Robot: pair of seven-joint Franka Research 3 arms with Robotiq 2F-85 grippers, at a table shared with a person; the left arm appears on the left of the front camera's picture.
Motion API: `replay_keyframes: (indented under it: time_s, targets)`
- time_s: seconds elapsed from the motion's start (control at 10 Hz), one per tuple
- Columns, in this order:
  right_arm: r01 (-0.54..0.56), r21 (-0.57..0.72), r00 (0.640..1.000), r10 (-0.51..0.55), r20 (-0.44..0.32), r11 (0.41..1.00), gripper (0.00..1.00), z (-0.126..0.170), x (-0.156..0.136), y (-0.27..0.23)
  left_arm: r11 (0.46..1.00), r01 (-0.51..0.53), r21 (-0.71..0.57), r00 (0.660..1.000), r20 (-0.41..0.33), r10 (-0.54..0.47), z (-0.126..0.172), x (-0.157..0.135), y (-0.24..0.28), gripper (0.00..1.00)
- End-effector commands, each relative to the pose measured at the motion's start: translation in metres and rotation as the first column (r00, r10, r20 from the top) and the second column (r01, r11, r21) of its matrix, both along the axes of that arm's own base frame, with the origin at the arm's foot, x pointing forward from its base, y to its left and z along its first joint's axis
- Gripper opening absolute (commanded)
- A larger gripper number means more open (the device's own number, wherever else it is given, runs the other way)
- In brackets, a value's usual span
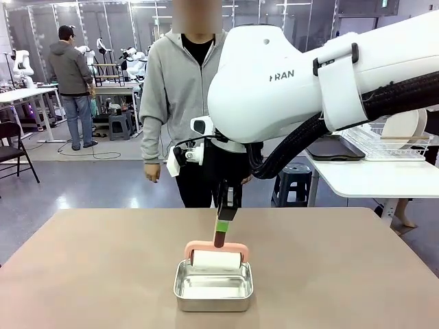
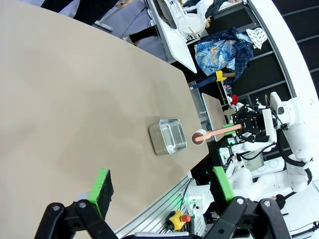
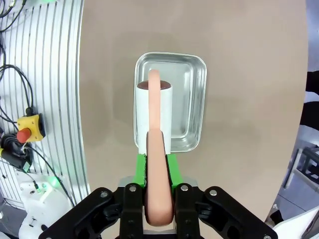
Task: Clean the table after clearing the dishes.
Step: Place the Lint Roller back on top of the Airtight Container.
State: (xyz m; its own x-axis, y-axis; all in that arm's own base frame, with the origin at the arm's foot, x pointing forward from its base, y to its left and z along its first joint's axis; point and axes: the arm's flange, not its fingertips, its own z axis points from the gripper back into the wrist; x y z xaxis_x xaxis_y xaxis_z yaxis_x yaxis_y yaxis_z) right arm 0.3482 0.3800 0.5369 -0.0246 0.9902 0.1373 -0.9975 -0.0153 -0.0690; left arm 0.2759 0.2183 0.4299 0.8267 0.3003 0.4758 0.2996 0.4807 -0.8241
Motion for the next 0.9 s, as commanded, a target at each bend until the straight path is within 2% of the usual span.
replay_keyframes:
  time_s: [0.0,0.5,0.7,0.8]
  targets:
    - [0.001,-0.022,1.0,-0.001,-0.01,1.0,0.21,-0.01,0.01,0.001,1.0,0.007,-0.007,1.0,0.009,-0.007,0.001,-0.003,0.002,1.0]
    - [0.0,-0.045,0.996,-0.004,-0.092,0.999,0.21,-0.049,0.05,0.012,1.0,0.007,-0.007,1.0,0.009,-0.007,0.001,-0.003,0.002,1.0]
    - [0.01,-0.043,0.997,-0.014,-0.081,0.999,0.21,-0.059,0.066,0.019,1.0,0.007,-0.007,1.0,0.009,-0.007,0.001,-0.003,0.002,1.0]
    - [0.019,-0.091,0.996,-0.027,-0.082,0.996,0.21,-0.067,0.073,0.024,1.0,0.007,-0.007,1.0,0.009,-0.007,0.001,-0.003,0.002,1.0]
